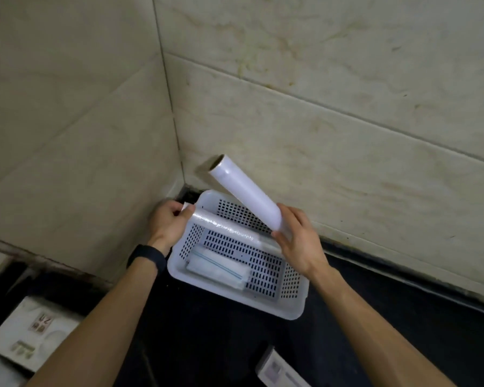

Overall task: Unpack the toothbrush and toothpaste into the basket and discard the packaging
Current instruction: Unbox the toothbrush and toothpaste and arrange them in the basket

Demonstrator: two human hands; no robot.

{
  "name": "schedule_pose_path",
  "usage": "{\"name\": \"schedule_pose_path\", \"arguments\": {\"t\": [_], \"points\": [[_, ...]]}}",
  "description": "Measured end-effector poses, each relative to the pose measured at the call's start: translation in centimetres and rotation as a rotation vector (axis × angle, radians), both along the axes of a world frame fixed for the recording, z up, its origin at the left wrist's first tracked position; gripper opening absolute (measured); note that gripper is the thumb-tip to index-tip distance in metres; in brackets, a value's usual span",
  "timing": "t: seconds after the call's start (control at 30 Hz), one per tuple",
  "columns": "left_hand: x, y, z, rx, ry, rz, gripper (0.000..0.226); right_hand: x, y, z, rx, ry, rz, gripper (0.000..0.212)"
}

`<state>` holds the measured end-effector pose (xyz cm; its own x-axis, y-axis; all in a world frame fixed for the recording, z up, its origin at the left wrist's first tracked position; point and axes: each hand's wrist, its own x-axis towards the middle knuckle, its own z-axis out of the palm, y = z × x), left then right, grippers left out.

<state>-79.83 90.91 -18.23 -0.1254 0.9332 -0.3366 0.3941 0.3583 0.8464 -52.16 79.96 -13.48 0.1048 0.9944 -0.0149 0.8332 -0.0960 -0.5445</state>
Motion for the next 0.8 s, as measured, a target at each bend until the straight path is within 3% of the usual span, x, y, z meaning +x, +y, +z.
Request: {"name": "schedule_pose_path", "arguments": {"t": [0.27, 0.43, 0.53, 0.63, 0.7, 0.8], "points": [[-0.6, -1.7, -0.4, 0.111, -0.006, 0.051, 0.024, -2.1, 3.1, -4.2, -0.133, -0.126, 0.123, 0.057], [0.8, -1.5, 0.2, 0.115, -0.084, 0.119, 0.025, -2.1, 0.7, -5.4, 0.016, -0.146, -0.004, 0.058], [1.5, -0.6, 0.8, 0.107, -0.088, 0.112, 0.023, -1.2, -1.9, -5.1, 0.021, -0.278, -0.145, 0.078], [2.4, 0.2, 1.3, 0.13, -0.086, 0.109, 0.022, -0.1, -4.1, -5.5, -0.234, -0.13, -0.324, 0.115], [3.0, 0.2, 1.3, 0.15, -0.029, 0.108, 0.021, 0.0, -4.5, -5.9, -0.34, -0.019, -0.374, 0.118], [3.6, -0.3, 0.8, 0.153, -0.022, 0.09, 0.018, -0.1, -4.3, -6.4, -0.33, 0.011, -0.428, 0.109]]}}
